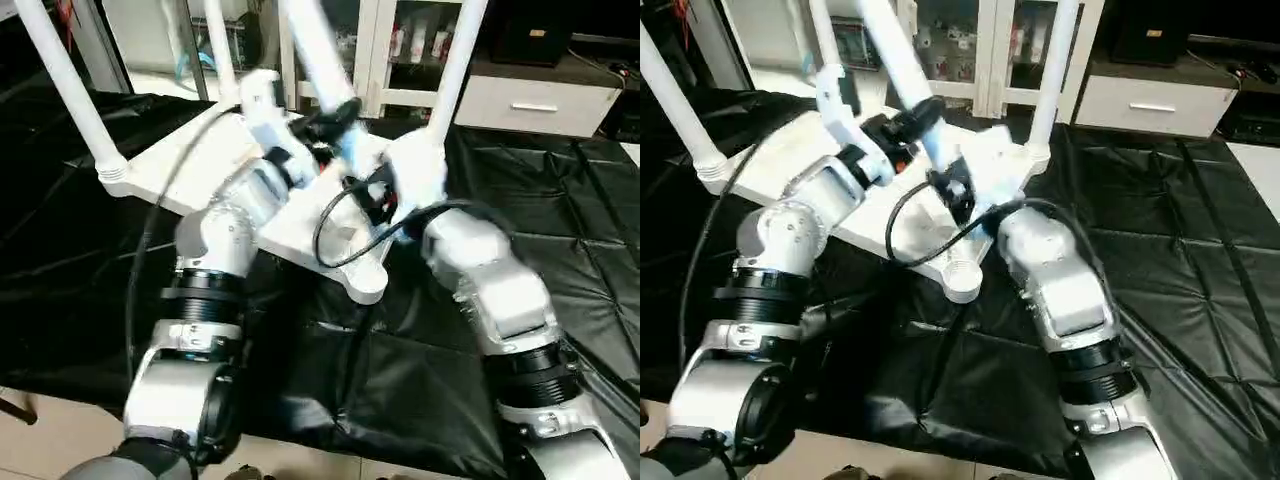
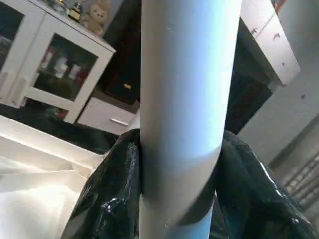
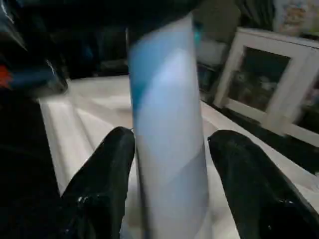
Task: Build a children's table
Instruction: Pick table leg
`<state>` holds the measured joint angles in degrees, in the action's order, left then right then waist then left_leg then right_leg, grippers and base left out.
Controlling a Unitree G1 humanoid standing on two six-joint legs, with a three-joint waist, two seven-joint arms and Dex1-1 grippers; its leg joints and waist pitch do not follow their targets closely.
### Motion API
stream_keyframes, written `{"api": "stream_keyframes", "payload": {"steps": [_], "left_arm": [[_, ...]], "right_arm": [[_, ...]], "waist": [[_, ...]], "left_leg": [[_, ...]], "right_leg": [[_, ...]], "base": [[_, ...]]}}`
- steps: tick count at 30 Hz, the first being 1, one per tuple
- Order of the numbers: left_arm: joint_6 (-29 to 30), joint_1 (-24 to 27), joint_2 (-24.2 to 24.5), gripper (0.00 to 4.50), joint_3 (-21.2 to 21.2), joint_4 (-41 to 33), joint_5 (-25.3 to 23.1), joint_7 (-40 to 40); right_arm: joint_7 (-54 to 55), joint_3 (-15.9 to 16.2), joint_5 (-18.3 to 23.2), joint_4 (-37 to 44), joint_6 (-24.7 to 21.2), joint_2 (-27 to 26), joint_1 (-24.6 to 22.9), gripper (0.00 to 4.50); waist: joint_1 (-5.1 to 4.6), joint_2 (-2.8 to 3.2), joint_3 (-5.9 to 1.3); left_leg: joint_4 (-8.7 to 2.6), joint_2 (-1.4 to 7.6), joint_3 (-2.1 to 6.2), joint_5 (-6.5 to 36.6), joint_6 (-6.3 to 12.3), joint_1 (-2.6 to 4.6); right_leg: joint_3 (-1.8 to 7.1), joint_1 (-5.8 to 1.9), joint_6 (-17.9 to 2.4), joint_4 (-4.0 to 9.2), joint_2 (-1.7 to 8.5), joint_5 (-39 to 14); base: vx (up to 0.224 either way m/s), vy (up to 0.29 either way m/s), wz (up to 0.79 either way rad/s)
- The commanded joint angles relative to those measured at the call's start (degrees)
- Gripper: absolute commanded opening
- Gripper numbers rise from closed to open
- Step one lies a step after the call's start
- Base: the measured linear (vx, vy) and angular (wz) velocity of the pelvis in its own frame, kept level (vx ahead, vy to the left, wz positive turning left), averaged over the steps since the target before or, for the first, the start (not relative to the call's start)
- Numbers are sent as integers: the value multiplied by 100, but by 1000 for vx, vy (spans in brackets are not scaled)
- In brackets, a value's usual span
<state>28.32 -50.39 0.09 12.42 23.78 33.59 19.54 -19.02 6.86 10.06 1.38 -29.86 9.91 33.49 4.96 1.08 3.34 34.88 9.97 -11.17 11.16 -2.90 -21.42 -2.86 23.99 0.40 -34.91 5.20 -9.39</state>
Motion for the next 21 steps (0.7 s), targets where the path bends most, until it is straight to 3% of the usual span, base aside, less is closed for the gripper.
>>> {"api": "stream_keyframes", "payload": {"steps": [1,2,4,6,10,16,21], "left_arm": [[-16,-52,60,184,12,-63,-17,15],[-15,-41,139,184,-18,-76,-33,129],[30,-17,223,184,-86,-114,-33,279],[332,76,429,184,-288,-306,58,778],[779,156,651,184,-505,-642,268,1349],[1139,157,844,184,-672,-993,558,1920],[1285,160,898,184,-707,-1136,670,2264]], "right_arm": [[-322,-136,269,187,-58,75,91,302],[-812,-319,650,280,-237,275,78,308],[-1102,-495,921,296,-473,433,105,320],[-1790,-826,1507,277,-1045,899,198,347],[-2365,-1044,1845,79,-1606,1521,348,370],[-2595,-1527,2618,-171,-2489,1822,701,418],[-2959,-1509,2955,-268,-2961,1865,769,449]], "waist": [[-2,9,-433],[-3,13,-432],[17,1,-429],[34,-2,-432],[42,-6,-436],[50,-33,-434],[48,-34,-435]], "left_leg": [[-411,222,128,986,99,80],[-410,223,127,970,108,78],[-409,217,122,985,178,81],[-407,224,126,941,190,88],[-379,218,117,779,204,66],[-359,203,110,729,251,63],[-359,219,104,738,229,74]], "right_leg": [[209,-373,-1303,342,242,-532],[209,-366,-1312,339,240,-525],[210,-379,-1337,348,240,-594],[208,-388,-1353,339,242,-625],[203,-391,-1496,320,259,-572],[190,-401,-1600,331,262,-784],[189,-382,-1562,344,262,-889]], "base": [[0,0,0],[0,0,0],[0,0,0],[0,0,0],[0,0,0],[0,0,0],[0,0,0]]}}
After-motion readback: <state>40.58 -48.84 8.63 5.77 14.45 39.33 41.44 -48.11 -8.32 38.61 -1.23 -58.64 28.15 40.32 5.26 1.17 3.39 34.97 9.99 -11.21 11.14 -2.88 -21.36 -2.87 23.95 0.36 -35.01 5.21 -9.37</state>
